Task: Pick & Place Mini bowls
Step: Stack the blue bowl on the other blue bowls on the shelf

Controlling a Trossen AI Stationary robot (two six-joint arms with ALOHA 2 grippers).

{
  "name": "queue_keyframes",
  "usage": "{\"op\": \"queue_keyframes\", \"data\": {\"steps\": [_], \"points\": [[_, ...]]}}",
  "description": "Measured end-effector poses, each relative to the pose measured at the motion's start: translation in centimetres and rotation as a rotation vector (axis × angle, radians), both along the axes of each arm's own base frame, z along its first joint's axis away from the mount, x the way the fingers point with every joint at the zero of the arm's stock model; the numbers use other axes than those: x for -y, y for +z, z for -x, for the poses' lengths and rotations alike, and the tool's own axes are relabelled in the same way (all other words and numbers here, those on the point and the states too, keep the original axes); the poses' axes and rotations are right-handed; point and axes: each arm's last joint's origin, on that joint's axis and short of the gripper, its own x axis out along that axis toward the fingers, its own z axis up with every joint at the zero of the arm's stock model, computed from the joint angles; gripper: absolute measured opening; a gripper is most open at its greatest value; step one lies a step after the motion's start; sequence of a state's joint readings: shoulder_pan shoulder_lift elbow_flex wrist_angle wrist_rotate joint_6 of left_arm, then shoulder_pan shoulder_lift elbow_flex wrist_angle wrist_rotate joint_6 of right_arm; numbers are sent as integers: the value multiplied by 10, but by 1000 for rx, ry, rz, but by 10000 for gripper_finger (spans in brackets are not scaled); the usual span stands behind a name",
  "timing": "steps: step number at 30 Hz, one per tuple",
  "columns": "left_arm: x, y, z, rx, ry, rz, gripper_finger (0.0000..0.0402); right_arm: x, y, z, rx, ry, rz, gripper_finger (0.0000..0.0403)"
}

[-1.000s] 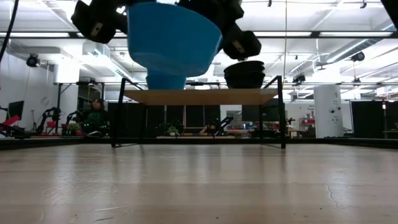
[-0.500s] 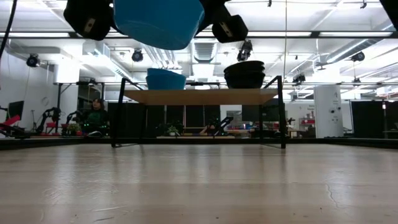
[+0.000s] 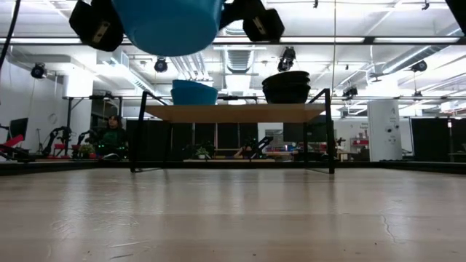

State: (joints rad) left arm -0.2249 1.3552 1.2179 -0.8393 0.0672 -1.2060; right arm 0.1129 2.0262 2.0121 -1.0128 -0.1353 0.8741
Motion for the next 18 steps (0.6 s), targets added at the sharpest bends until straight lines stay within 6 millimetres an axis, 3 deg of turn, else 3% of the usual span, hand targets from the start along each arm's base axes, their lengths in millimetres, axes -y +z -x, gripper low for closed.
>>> {"op": "queue_keyframes", "data": {"steps": [10, 18], "points": [[-3, 17, 9, 94, -24, -34, 0, 4, 26, 2, 71, 36, 64, 184], [-17, 28, 43, 15, 35, -92, 0, 11, 83, 17, 205, 30, 221, 209]]}}
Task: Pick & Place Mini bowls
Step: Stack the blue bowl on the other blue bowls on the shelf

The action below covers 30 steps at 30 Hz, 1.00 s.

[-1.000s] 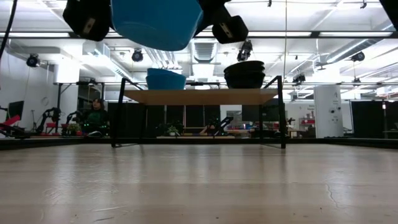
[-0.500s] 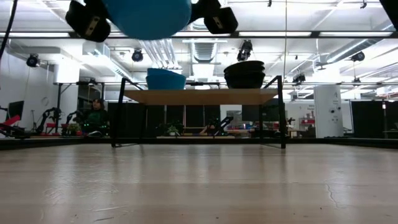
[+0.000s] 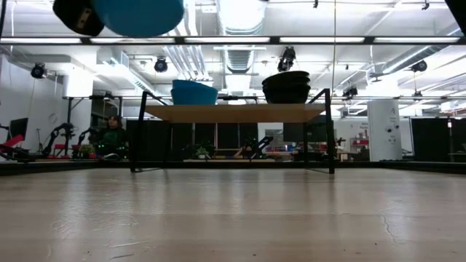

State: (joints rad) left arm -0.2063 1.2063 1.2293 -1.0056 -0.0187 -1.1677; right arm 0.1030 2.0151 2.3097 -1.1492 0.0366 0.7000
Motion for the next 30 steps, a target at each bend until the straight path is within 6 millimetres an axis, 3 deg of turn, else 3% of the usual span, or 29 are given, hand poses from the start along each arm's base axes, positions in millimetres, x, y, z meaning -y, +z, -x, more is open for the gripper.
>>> {"op": "queue_keyframes", "data": {"steps": [5, 10, 18, 22, 30], "points": [[-25, 14, 13, 60, 116, -19, 0, 4, 27, 14, 95, -8, 111, 209], [-64, 29, 18, 115, 229, -86, 0, 7, 40, 27, 124, -13, 206, 209], [-132, 60, 18, 182, 336, -166, 0, 9, 42, 31, 114, 24, 294, 209], [-167, 76, 9, 204, 323, -192, 0, 9, 39, 30, 87, 40, 308, 209], [-226, 75, -7, 21, 334, -209, 0, 10, 35, 32, 46, 34, 325, 205]]}}
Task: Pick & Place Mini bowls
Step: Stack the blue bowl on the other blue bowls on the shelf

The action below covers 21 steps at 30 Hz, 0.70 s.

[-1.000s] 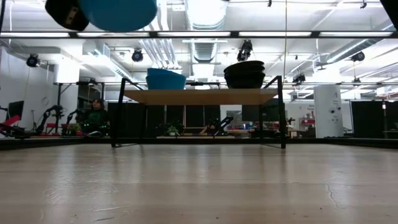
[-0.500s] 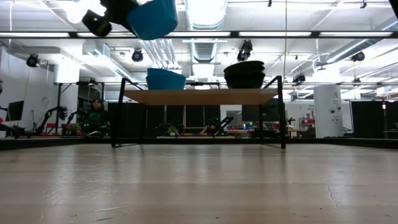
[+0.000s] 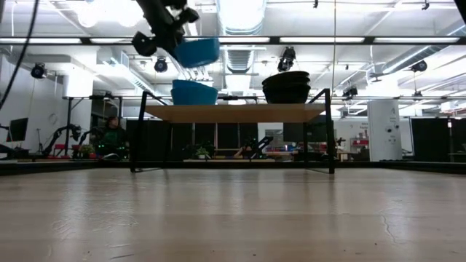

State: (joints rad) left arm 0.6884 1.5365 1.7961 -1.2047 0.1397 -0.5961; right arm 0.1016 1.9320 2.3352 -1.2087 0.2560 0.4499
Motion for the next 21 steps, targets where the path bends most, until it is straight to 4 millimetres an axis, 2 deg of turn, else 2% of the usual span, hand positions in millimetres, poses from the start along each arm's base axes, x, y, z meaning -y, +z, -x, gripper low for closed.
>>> {"op": "queue_keyframes", "data": {"steps": [7, 11, 21], "points": [[-25, -25, -16, -105, -9, 44, 0, 0, -2, 1, -19, -16, -1, 205], [-27, -34, -12, -223, 25, 55, 0, 0, -2, 1, -19, -16, 0, 205], [-30, -39, -15, -233, 11, 48, 0, 1, -2, 1, -20, -12, 5, 205]]}}
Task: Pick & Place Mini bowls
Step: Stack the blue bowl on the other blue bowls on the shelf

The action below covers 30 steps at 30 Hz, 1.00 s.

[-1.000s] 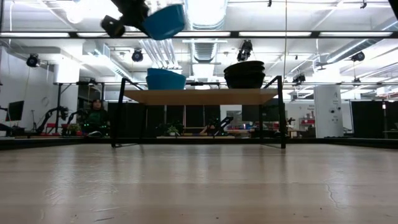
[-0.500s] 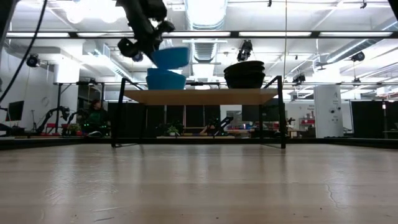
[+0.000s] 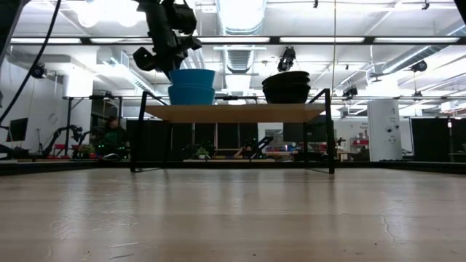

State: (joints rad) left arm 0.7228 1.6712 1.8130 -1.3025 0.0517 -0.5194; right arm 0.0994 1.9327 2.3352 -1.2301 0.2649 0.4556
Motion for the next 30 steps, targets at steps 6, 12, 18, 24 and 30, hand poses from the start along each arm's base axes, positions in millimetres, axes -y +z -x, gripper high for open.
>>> {"op": "queue_keyframes", "data": {"steps": [6, 12, 18, 24, 30], "points": [[-5, -9, -5, -18, -2, 33, 4, 1, 0, 0, -1, 1, 3, 205], [-7, -19, -8, -65, -8, 71, 32, 1, 0, 0, -1, 1, 2, 205], [-7, -17, -7, -66, -59, 48, 80, 1, 0, 0, -1, 0, 3, 205], [-6, -14, -5, -77, -64, 22, 129, 1, 0, 0, -1, -5, 8, 205], [-4, -12, -4, -89, -82, 3, 144, 2, 0, 0, -1, -7, 8, 205]]}}
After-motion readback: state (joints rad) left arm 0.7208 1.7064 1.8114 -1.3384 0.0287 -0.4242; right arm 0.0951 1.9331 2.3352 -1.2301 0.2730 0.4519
